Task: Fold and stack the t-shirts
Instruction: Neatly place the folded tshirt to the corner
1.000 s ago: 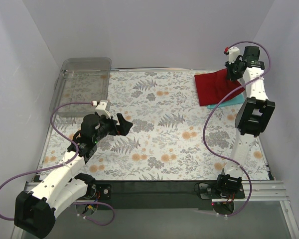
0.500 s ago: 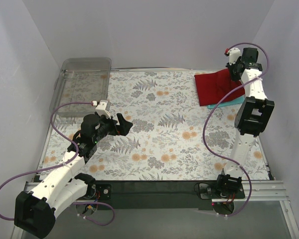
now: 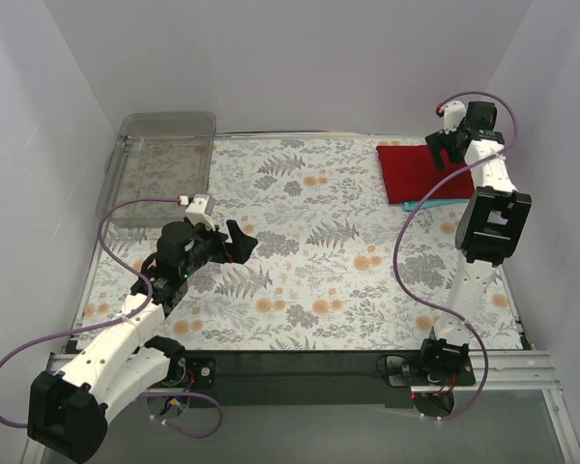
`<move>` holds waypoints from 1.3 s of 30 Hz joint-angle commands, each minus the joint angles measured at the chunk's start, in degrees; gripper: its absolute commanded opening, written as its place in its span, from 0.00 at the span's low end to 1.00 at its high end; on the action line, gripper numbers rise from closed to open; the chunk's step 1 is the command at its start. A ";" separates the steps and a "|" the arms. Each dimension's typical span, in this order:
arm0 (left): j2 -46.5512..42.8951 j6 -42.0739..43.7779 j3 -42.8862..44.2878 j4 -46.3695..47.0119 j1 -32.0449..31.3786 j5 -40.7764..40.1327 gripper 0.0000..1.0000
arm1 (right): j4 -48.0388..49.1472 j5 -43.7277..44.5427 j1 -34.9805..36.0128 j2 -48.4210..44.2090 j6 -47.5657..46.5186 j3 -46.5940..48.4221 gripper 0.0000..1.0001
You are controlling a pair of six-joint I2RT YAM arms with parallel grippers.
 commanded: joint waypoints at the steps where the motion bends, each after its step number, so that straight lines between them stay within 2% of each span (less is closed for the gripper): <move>1: -0.17 0.45 -0.16 0.50 0.29 0.60 0.97 | 3.38 -3.14 0.42 -5.93 -1.39 -1.92 0.98; 6: -0.87 0.27 -0.42 0.42 0.29 0.69 0.97 | 1.19 -13.07 0.15 -4.26 0.27 -4.30 0.97; 7: -0.96 0.27 -0.51 0.42 0.29 0.60 0.97 | 0.83 -13.78 0.15 -3.91 0.89 -4.30 0.91; 8: -1.13 0.27 -0.51 0.33 0.29 0.51 0.97 | 0.83 -15.18 0.06 -3.99 1.16 -4.82 0.73; 10: -1.31 0.36 -0.51 0.15 0.38 0.51 0.97 | 1.70 -17.12 0.06 -4.61 2.04 -7.37 0.57; 11: -1.31 0.36 -0.60 0.15 0.29 0.42 0.97 | 2.23 -18.08 0.06 -5.31 2.39 -8.25 0.40; 12: -1.31 0.45 -0.42 0.15 0.38 0.51 0.97 | 3.02 -18.18 0.06 -5.40 3.35 -8.95 0.31; 13: -1.22 0.53 -0.42 0.24 0.29 0.60 0.97 | 3.29 -17.92 -0.02 -5.40 3.62 -9.66 0.28; 20: -1.22 0.71 -0.16 0.15 0.29 1.30 0.97 | 2.94 -19.67 0.06 -5.22 3.44 -14.40 0.25; 27: -1.40 1.06 0.11 0.15 0.38 1.74 0.97 | 2.06 -14.75 0.06 -1.01 4.77 -13.70 0.27; 35: -2.19 0.89 0.11 0.33 0.38 1.83 0.97 | 2.24 -19.75 0.06 -12.95 1.78 -19.94 0.32; 39: -2.63 0.19 0.11 0.85 0.29 1.66 0.97 | 2.15 -25.02 0.24 -20.94 1.16 -26.87 0.36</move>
